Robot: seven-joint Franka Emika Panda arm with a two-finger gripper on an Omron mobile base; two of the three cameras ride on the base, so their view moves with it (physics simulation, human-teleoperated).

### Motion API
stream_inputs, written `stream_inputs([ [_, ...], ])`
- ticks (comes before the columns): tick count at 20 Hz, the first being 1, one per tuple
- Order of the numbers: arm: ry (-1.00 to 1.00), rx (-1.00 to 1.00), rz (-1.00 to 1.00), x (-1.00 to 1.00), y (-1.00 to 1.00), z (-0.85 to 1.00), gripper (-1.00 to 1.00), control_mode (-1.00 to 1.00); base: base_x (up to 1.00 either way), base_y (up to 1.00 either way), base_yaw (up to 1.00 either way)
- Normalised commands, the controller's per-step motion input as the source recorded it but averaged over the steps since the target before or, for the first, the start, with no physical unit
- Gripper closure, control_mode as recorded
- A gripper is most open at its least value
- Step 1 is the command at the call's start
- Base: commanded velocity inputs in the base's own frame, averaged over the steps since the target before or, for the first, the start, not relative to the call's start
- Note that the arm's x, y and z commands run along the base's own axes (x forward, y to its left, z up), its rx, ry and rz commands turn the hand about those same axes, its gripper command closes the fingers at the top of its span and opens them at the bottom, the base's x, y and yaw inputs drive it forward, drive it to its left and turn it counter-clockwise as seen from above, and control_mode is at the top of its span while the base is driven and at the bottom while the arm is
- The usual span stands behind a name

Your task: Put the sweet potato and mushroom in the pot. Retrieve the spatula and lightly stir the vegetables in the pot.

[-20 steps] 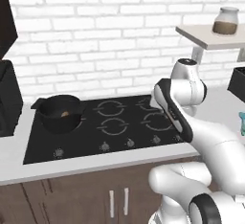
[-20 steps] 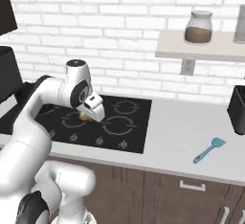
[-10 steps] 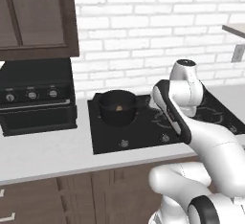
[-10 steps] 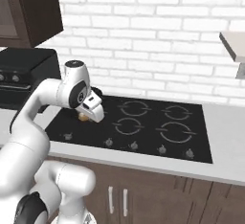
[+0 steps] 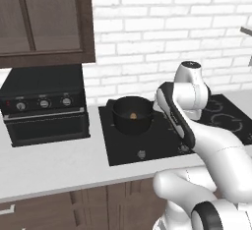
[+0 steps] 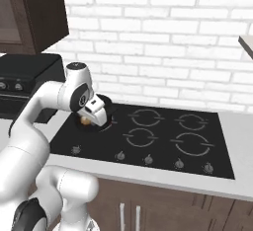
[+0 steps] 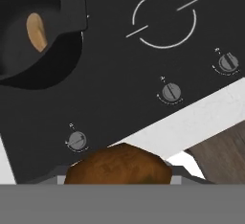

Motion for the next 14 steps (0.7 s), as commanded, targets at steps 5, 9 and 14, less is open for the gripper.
stream_inputs([
  [5, 0.00, 0.00, 0.00, 0.00, 0.00, 0.00, 1.00, 1.00, 0.05, 0.00, 0.00],
  [9, 0.00, 0.00, 0.00, 0.05, 0.10, 0.00, 1.00, -1.00, 0.00, 0.05, 0.00],
  [14, -0.03, 0.01, 0.02, 0.63, 0.46, 0.18, 1.00, -1.00, 0.00, 0.00, 0.00],
])
